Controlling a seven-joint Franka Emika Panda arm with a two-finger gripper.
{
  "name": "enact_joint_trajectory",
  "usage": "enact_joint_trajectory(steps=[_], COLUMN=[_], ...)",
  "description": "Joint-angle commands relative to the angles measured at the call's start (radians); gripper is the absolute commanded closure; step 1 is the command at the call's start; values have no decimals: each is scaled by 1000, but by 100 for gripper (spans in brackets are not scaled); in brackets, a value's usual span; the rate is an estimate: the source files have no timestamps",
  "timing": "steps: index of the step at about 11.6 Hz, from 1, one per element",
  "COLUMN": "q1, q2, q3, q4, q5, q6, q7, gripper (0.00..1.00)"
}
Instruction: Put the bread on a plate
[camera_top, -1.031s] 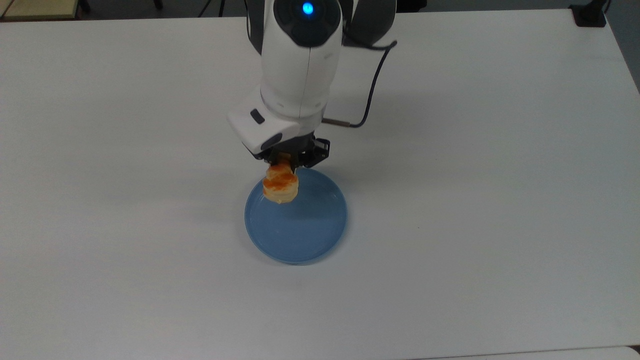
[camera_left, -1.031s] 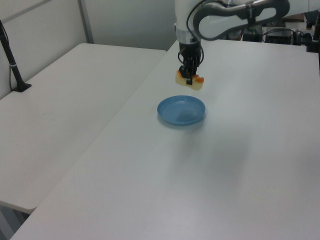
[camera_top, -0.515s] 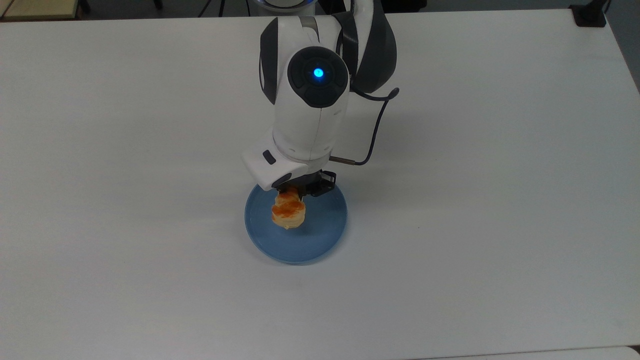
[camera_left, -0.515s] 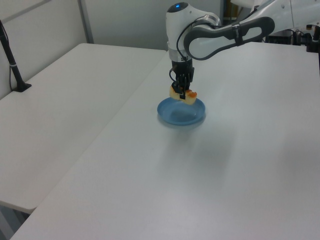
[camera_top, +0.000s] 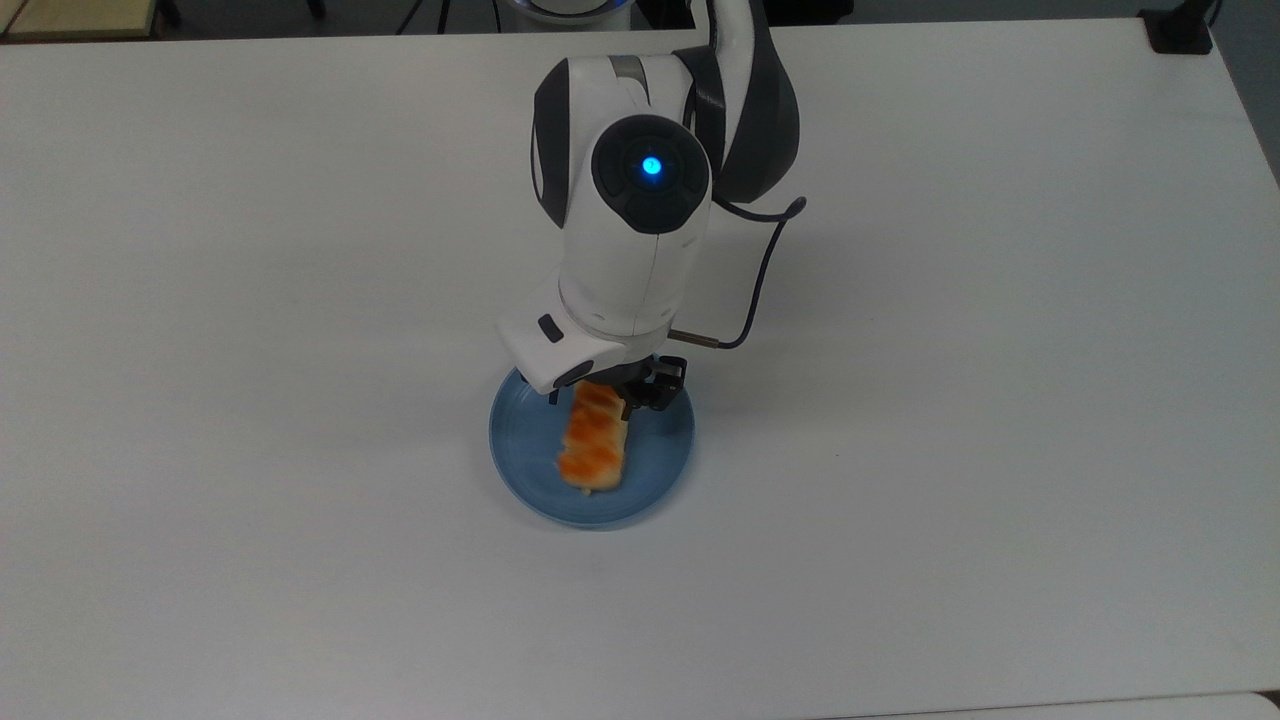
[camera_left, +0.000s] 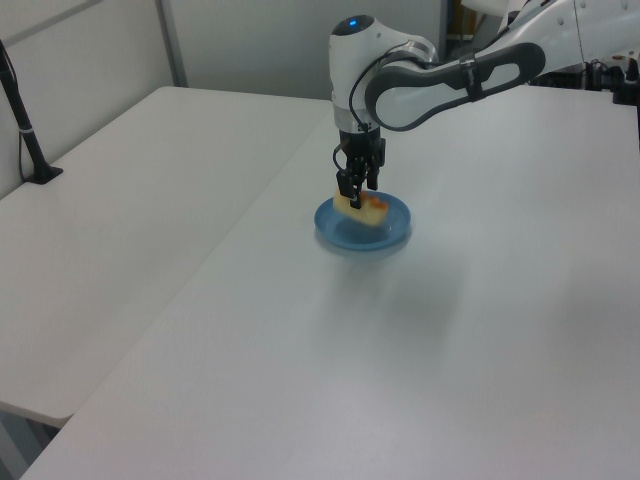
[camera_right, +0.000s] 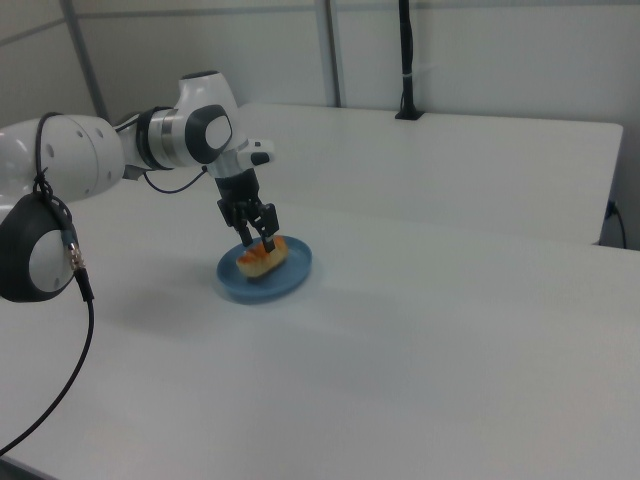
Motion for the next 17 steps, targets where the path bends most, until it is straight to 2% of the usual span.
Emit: enact_joint_trajectory(steps=[1, 9, 11, 13, 14, 17], q1=[15, -30, -31, -37, -48, -47], q2=[8, -97, -214, -314, -353, -356], q3=[-1, 1, 2, 1, -1, -1], q4=[-18, -21, -75, -86, -86, -101], q5=[-42, -22, -1, -1, 1, -1], q6=[36, 4, -63, -190, -240, -248], q7=[52, 52, 45, 42, 18, 4], gripper=[28, 23, 15, 1, 0, 0])
